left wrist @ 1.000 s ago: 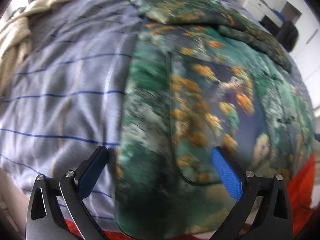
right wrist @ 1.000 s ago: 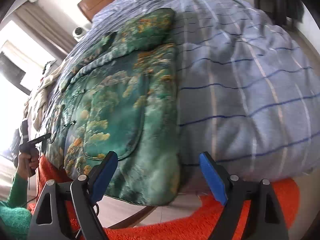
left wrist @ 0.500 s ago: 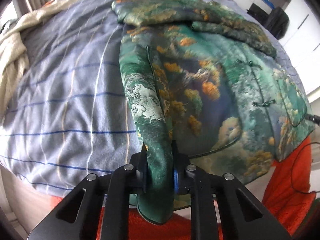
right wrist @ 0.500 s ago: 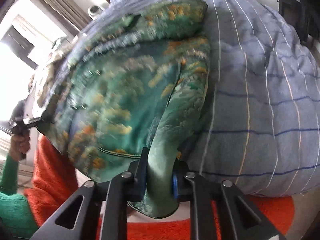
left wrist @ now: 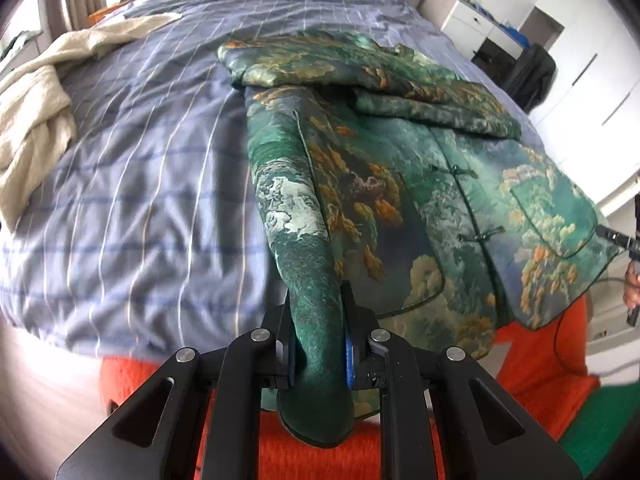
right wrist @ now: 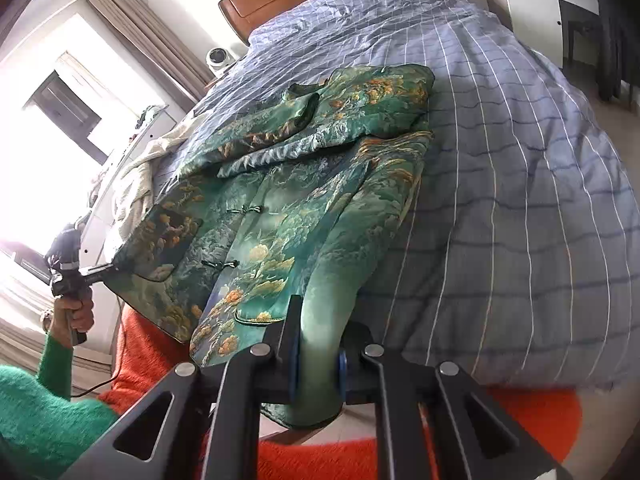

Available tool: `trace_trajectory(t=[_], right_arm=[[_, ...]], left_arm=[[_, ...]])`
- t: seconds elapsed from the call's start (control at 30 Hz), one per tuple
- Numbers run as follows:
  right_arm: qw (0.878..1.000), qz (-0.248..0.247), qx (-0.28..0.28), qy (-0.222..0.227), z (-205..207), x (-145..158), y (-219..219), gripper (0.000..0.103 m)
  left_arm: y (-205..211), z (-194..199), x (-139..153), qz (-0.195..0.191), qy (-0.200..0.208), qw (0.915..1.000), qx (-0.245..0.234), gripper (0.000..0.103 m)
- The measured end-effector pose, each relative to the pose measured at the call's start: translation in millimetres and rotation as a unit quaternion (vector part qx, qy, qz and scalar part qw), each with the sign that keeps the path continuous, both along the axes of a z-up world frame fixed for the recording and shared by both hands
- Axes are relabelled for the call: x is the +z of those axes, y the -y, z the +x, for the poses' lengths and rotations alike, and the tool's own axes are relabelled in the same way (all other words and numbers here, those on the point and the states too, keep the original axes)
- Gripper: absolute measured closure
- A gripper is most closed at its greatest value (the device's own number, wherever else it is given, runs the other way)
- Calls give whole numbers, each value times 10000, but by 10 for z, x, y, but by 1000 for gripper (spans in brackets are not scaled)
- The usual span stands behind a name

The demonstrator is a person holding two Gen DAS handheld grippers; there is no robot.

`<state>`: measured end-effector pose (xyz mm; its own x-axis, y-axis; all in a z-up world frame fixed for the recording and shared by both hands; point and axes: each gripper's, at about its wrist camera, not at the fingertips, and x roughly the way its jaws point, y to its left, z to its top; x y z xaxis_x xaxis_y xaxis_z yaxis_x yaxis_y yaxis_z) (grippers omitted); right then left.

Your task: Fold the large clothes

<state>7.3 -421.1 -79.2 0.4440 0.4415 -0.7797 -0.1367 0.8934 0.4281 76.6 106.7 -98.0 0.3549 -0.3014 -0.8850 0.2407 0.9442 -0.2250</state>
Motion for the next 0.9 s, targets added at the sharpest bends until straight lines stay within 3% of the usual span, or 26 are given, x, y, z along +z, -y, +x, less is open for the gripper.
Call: trace_trajectory(t=[0.2,0.3,0.4,0.5,0.63,0.77,0.83,0.9], right_arm=[[9981,536,-6,-309,-371,95,1,90],[9927,1091,25,-511,-533,185,23,90],[9859,1608,-137,-433,-540,334,120,90],[9810,1925,-250,-52,-269,483,264,90],[9821,1784,-381,460,450,529,422,90],[9786,1844,-655,638,1344,328,568,90],[9775,1863,-830,536,1817,80,620,90],[9780,1831,-912,416,2136,-162,590,90]], left_arm=[[-205,-473,69,25,-353,9989,-300,88],[-363,-623,251,-319,-497,9977,-345,88],[-541,-518,530,-793,-364,9961,-97,88],[-656,-97,810,-1139,109,9933,153,88],[-608,717,865,-1364,453,9888,396,88],[-439,1617,617,-1122,364,9912,605,86],[-367,2003,397,-1061,194,9915,728,85],[-332,2257,171,-1064,35,9903,896,75]])
